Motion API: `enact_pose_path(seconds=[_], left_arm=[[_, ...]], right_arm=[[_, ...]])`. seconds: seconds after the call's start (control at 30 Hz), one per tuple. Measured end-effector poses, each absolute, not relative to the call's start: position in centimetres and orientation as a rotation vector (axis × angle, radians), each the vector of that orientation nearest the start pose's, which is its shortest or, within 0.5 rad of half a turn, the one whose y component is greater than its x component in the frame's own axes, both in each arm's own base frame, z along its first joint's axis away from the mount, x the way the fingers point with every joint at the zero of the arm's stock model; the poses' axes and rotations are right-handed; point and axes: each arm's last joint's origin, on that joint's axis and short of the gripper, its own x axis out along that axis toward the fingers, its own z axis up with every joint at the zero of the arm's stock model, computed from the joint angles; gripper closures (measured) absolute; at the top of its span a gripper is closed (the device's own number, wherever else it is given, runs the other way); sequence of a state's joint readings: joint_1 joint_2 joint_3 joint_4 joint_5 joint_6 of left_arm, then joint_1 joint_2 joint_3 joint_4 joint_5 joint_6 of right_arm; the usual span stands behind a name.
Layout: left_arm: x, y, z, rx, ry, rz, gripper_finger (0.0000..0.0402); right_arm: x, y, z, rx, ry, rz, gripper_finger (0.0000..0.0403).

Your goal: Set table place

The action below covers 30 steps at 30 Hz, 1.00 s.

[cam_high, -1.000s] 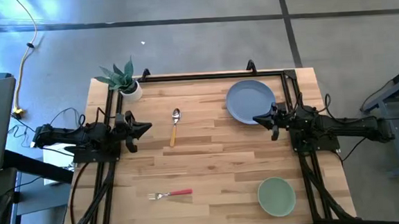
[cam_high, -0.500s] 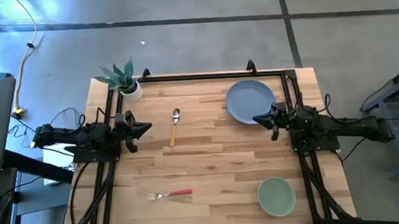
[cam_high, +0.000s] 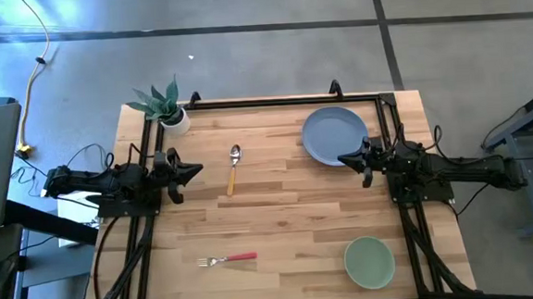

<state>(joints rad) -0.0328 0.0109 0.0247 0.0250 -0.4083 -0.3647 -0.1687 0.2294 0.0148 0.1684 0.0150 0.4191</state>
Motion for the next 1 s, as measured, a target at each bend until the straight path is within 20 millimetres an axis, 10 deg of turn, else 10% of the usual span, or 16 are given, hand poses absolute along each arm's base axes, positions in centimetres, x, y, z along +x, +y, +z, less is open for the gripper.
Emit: enact_pose_path(seconds=[1.0], left_arm=[[9.4, 1.1, 17.4, -0.445, -0.145, 0.454, 0.0401]], right_arm=[[10.7, -2.7, 17.8, 0.588, -0.168, -0.452, 0.0403]])
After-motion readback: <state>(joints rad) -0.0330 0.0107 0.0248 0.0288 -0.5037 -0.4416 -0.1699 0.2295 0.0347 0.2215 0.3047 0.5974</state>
